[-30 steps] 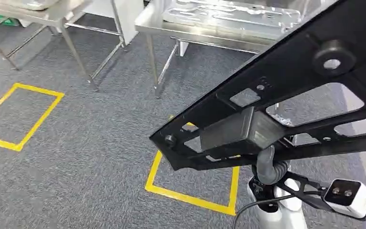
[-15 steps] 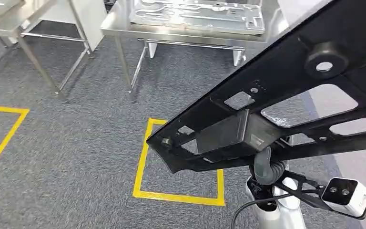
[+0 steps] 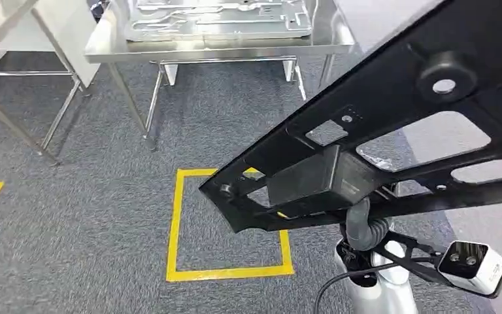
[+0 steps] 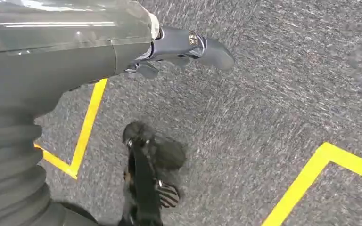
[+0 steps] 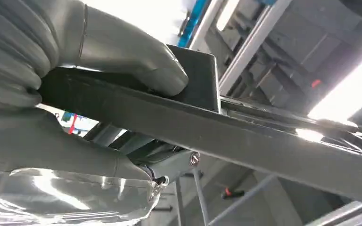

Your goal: Take the parts from the cabinet and place them on the table.

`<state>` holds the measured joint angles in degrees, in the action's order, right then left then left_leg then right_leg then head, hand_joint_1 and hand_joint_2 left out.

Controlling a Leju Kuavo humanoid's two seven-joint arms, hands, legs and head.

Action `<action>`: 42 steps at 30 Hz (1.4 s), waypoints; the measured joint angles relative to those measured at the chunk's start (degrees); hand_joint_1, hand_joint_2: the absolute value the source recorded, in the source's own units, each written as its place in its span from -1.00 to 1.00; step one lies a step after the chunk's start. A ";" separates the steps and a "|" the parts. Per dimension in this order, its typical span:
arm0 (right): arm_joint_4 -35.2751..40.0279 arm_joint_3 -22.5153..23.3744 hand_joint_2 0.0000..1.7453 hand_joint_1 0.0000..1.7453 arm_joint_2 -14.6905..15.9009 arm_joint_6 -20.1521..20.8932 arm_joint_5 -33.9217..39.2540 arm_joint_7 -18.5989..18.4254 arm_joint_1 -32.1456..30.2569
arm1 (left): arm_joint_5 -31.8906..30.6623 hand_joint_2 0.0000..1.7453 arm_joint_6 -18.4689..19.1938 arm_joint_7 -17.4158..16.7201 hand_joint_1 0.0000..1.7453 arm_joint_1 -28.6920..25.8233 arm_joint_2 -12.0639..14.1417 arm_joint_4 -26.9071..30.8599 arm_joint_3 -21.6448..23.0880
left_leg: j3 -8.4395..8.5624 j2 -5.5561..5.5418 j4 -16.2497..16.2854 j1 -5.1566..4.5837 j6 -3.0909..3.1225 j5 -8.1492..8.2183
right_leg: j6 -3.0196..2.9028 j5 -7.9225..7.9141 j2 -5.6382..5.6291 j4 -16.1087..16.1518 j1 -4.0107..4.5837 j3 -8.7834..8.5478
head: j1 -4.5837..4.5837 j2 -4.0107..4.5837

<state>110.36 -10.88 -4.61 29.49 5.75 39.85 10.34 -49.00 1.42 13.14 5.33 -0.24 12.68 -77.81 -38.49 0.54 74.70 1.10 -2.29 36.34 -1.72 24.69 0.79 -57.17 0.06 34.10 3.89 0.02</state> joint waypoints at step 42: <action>0.74 -1.01 1.00 1.00 -0.48 -2.01 -0.50 -0.02 -0.29 | 0.46 1.00 1.36 1.38 -1.00 -0.09 0.87 0.02 0.00 | 5.07 -0.46 -17.69 -0.69 3.81 -11.54 | 2.40 6.26 -1.43 -5.09 0.02 -7.11 | 0.02 0.00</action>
<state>111.10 -11.89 -5.09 27.47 5.25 39.82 10.05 -48.54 2.78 14.51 5.24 0.63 12.70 -77.81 -33.41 0.08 57.01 0.41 1.52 24.80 0.67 30.95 -0.64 -62.26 0.08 26.99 3.91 0.02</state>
